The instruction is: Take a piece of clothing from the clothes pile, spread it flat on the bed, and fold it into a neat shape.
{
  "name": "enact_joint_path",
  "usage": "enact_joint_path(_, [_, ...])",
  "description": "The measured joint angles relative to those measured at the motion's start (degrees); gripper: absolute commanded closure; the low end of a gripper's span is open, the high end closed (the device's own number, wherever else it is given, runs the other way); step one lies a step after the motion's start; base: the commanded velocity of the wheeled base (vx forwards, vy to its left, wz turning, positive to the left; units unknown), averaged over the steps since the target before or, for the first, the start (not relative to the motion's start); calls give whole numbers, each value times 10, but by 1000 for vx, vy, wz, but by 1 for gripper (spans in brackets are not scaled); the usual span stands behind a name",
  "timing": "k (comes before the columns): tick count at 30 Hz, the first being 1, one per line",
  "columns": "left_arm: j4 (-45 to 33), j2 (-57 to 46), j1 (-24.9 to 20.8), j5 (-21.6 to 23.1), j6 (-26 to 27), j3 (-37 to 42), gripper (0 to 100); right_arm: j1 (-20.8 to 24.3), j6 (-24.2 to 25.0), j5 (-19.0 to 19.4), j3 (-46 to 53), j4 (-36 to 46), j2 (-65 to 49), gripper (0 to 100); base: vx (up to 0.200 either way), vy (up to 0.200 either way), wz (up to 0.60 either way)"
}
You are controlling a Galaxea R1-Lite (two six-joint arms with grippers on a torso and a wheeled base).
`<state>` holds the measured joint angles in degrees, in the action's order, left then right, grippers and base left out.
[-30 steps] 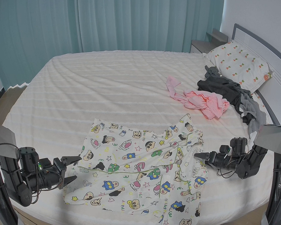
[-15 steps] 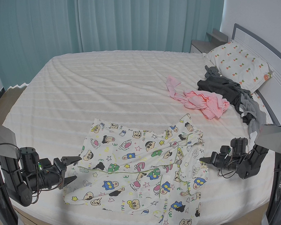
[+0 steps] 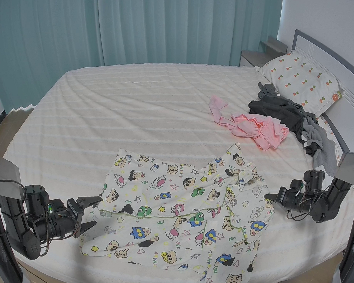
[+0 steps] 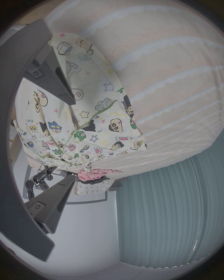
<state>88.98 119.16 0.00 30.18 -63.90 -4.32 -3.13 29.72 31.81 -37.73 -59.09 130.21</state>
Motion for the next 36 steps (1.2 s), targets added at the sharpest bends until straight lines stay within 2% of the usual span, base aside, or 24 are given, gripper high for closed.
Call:
enact_joint_path(13, [0,0,0,0,0,0,0,-61,-47,0,39,-16,5,100,0,0,0])
enact_joint_path(23, [0,1,-1,0,5,0,0,-81,-51,-2,86,-133,19,100,0,0,0])
enact_joint_path(24, [0,2,-1,0,13,0,0,-82,-52,-3,92,-142,22,0,0,0,0])
enact_joint_path(29, [0,16,-3,-7,62,1,0,-85,-55,-5,108,-148,30,0,0,0,0])
enact_joint_path(33, [0,37,-4,-29,115,4,0,-86,-55,-4,120,-163,33,0,0,0,0])
enact_joint_path(36, [0,51,-7,-34,129,7,0,-87,-55,-4,130,-194,37,0,0,0,0])
